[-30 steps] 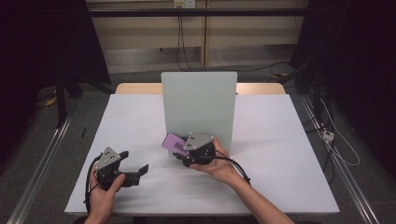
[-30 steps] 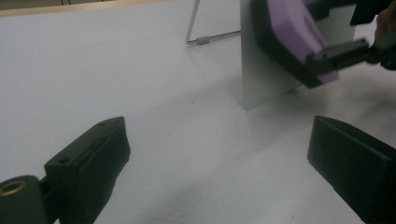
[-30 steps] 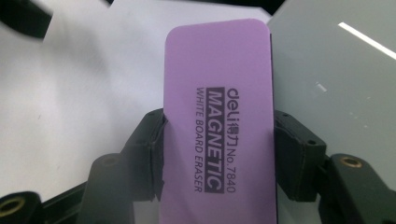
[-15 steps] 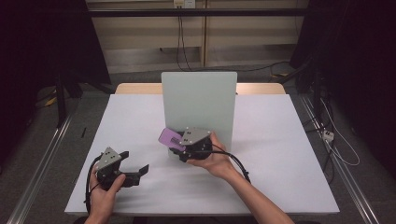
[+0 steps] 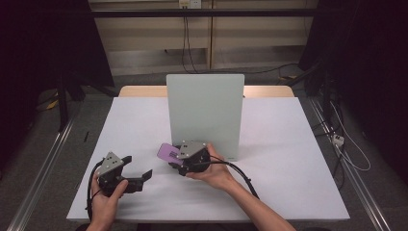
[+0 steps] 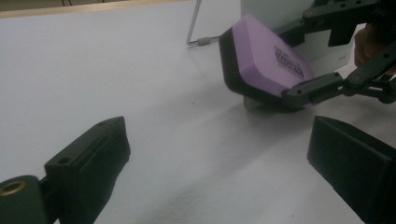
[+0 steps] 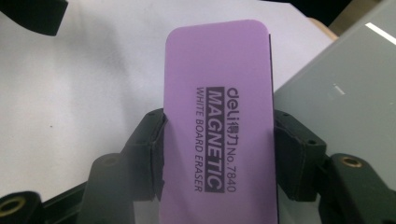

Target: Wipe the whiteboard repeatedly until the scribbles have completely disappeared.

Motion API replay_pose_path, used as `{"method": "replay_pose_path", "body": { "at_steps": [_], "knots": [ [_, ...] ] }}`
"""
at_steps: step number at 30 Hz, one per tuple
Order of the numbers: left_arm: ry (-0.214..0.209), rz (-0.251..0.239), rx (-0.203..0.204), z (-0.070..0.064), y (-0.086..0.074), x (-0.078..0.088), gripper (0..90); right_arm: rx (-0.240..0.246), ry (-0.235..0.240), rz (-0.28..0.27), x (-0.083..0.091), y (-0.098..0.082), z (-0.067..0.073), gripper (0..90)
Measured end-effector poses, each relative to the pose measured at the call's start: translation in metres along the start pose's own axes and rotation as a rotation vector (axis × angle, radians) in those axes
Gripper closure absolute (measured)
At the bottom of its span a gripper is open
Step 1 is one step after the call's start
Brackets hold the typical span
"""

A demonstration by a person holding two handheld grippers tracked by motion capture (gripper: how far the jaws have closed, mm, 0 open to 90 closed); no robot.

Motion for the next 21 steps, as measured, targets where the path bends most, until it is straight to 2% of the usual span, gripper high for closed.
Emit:
{"method": "replay_pose_path", "body": {
  "at_steps": [3,9,15,18,21],
  "knots": [
    [0.002,-0.004,0.009,0.0,0.0,0.0,5.4,-0.005,-0.03,-0.02,0.013,0.004,-0.006,41.6],
    [0.0,0.0,0.0,0.0,0.0,0.0,5.4,-0.004,-0.101,-0.056,0.044,0.011,-0.022,41.6],
    [0.005,0.004,0.003,0.0,-0.001,-0.001,5.4,-0.023,-0.167,-0.092,0.07,0.012,-0.033,41.6],
    [0.002,0.004,0.0,-0.002,-0.001,-0.002,5.4,-0.016,-0.172,-0.072,0.07,0.007,-0.031,41.6],
    [0.001,0.003,-0.003,-0.002,0.0,-0.001,5.4,-0.01,-0.147,-0.034,0.062,-0.003,-0.024,41.7]
  ]
}}
Point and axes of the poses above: each handheld gripper's, and its own axes: x roughly backward along the jaws, y roughly out of its top, z roughly to its left, the point moved 4 cm from there along -x, roughly forward along the jaws, and after that the axes turned 11 degrees about y, right-handed, at the moved point
